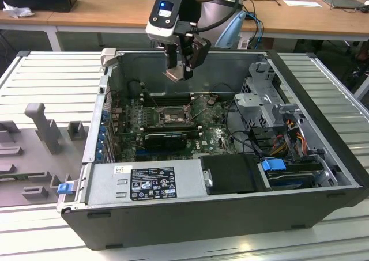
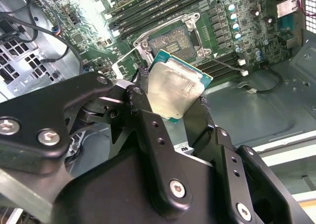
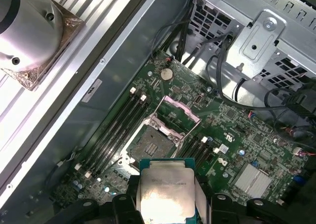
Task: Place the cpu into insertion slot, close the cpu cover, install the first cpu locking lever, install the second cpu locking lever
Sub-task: 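Place the cpu into insertion slot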
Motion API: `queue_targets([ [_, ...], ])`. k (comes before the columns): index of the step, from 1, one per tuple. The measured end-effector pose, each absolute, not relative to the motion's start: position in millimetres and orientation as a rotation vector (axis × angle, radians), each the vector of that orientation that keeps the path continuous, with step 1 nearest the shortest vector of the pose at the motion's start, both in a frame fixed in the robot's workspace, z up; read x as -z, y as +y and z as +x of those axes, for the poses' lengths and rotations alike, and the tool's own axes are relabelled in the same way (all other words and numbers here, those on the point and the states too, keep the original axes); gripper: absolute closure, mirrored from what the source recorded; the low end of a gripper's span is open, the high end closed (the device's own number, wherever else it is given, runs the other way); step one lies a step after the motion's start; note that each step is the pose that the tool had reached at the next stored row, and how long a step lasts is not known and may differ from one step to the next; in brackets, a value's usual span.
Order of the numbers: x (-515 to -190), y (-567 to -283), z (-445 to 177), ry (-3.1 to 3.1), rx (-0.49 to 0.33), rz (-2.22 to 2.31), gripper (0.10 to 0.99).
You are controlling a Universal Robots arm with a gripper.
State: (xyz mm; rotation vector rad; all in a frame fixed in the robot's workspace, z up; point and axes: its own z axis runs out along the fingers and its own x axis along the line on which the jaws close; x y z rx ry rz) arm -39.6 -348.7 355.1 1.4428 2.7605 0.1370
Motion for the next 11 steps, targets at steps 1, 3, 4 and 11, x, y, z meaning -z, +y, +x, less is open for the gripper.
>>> queue_targets([
  [1,-355.1,-348.7,-39.6,2.759,-0.137,1.445,0.561],
  [3,-355.0,-348.7,-39.6,2.756,-0.137,1.452,0.561],
  [4,-355.0,-348.7,-39.6,2.754,-0.137,1.454,0.561],
  [11,-354.7,-348.7,-39.6,2.74,-0.136,1.478,0.561],
])
